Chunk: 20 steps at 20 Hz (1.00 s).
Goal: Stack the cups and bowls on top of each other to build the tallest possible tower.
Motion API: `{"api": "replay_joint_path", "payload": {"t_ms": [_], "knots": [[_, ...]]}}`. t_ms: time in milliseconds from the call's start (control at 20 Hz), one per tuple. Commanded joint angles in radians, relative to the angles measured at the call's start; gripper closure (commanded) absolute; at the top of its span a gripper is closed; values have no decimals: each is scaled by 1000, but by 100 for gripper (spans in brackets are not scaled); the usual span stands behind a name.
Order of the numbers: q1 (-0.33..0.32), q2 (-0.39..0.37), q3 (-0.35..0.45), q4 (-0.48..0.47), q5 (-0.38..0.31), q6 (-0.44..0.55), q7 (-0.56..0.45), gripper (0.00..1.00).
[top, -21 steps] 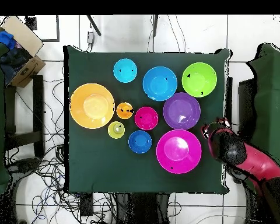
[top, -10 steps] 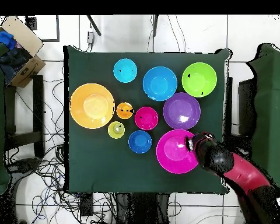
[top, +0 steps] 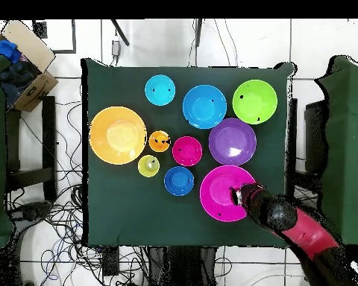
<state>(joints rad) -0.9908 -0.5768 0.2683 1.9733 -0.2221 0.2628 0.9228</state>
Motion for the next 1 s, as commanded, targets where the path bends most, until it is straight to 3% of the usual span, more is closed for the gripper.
{"api": "replay_joint_path", "payload": {"t_ms": [50, 250, 450, 700, 1000], "knots": [[-34, 124, 113, -32, -45, 52, 45, 0], [-70, 144, 145, -22, -90, 15, 15, 0], [-175, 197, 253, -19, -158, -3, -63, 0], [-307, 274, 385, -22, -241, 41, -145, 0], [-388, 326, 468, -25, -310, 103, -169, 0]]}}
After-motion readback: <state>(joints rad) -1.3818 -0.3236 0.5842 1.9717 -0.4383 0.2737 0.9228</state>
